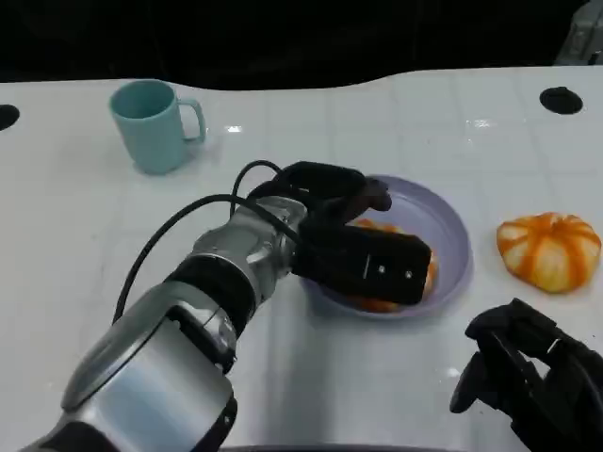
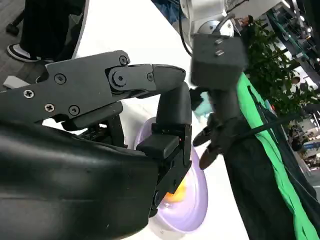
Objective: Grasp the bread from the table and place it into the plate.
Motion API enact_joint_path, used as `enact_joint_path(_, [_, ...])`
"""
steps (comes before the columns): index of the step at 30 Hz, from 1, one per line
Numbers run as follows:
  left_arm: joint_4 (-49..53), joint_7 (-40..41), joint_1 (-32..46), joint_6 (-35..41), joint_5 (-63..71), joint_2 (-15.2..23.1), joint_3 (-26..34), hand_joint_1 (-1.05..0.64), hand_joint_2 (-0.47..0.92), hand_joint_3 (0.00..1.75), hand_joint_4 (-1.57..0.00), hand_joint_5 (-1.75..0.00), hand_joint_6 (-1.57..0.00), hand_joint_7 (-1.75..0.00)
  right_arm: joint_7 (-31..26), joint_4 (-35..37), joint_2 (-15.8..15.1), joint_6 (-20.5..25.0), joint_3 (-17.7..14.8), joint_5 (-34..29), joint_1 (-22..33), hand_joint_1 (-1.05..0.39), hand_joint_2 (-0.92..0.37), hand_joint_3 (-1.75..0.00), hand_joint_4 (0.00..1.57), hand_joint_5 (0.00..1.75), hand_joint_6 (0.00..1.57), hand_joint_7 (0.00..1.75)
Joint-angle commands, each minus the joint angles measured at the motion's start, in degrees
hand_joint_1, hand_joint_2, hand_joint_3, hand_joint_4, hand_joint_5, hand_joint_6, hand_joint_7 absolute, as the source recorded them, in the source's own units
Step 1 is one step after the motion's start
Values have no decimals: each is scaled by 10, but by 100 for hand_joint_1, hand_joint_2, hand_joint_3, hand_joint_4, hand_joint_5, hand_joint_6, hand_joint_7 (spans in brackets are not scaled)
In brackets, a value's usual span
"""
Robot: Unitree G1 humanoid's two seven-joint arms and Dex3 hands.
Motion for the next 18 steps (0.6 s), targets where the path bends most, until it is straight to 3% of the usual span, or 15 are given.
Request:
enact_joint_path(1, [0, -35, -24, 10, 3, 6, -7, -65, 92, 32, 0, -11, -10, 0, 1, -6, -4, -8, -5, 5, 2, -44, -92, -24, 60, 169, 55, 131])
enact_joint_path(9, [-3, -90, -36, 12, -3, 20, -3, -79, 92, 32, 0, -6, -11, -1, 2, -7, -5, -9, -6, 4, 1, -44, -92, -24, 60, 170, 54, 132])
enact_joint_path(18, [-25, -130, -30, -40, -69, 52, 56, -83, 92, 35, -2, -7, -11, 0, 2, -1, -4, -7, -7, 6, -3, -44, -92, -23, 59, 171, 54, 132])
